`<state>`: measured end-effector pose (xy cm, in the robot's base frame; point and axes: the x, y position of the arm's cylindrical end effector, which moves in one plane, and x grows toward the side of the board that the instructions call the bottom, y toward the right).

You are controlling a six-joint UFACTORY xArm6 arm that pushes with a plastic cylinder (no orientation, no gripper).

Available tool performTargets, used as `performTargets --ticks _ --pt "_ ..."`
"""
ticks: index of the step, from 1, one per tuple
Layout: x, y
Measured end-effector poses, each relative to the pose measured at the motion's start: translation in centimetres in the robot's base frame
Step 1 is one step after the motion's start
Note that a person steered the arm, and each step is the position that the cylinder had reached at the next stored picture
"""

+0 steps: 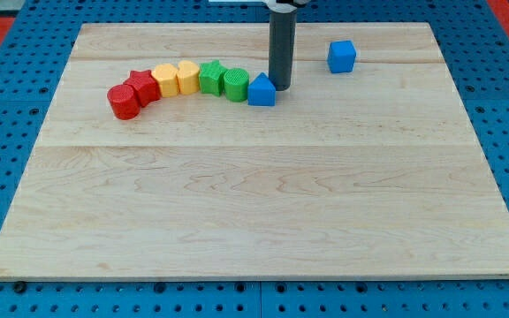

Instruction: Move blue cube to the right side of the blue triangle

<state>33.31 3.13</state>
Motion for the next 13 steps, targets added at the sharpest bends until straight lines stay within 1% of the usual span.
performTargets --ticks 1,2,3,4,5,7,8,9,10,11,12,13 --pt "-0.4 3.0" --pt "-2.4 12.3" --pt "-6.5 19.5" --pt "-10.9 20.0" --pt "-10.8 15.6" --pt "-5.5 12.8" --pt "-6.3 12.4" --pt "-10.1 12.8" --pt "-9.8 7.9" --pt "-7.4 6.0" --pt "-6.5 9.2" --pt "-5.3 10.8"
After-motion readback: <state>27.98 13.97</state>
